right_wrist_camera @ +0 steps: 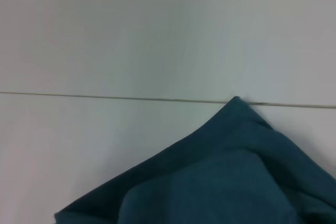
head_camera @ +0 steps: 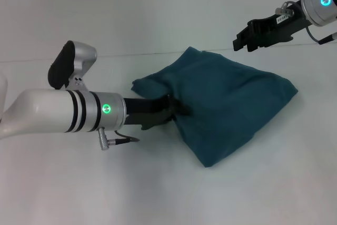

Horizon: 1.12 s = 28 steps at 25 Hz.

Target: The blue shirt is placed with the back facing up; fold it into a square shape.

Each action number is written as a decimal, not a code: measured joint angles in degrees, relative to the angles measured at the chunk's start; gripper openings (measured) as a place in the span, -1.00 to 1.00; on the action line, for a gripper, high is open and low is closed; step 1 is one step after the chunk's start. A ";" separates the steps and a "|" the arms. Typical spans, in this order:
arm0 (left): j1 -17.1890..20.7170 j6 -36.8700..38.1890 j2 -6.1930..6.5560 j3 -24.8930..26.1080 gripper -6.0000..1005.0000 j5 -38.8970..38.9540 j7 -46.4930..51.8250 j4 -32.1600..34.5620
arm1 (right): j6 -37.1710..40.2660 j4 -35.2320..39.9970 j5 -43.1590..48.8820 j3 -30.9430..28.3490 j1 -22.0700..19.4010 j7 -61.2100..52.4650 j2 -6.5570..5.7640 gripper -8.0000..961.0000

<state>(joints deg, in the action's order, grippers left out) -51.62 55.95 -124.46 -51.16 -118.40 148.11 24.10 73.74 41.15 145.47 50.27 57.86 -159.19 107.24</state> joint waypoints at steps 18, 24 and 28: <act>11.30 23.63 3.68 2.70 -0.89 -6.48 2.02 13.71 | 2.05 -0.17 -0.14 0.07 -1.28 1.42 1.32 -0.17; 7.25 17.69 5.49 4.59 -0.89 -15.08 -1.01 14.06 | 4.83 -0.18 -3.01 0.43 -0.77 4.55 2.24 -0.17; 5.82 12.48 4.83 4.08 -0.90 -15.56 -4.90 13.98 | 5.41 -0.11 -3.88 0.16 -0.85 5.08 2.52 -0.17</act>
<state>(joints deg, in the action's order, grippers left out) -45.81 68.43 -119.62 -47.08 -133.96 143.21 38.08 79.16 41.04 141.58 50.43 57.01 -154.12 109.76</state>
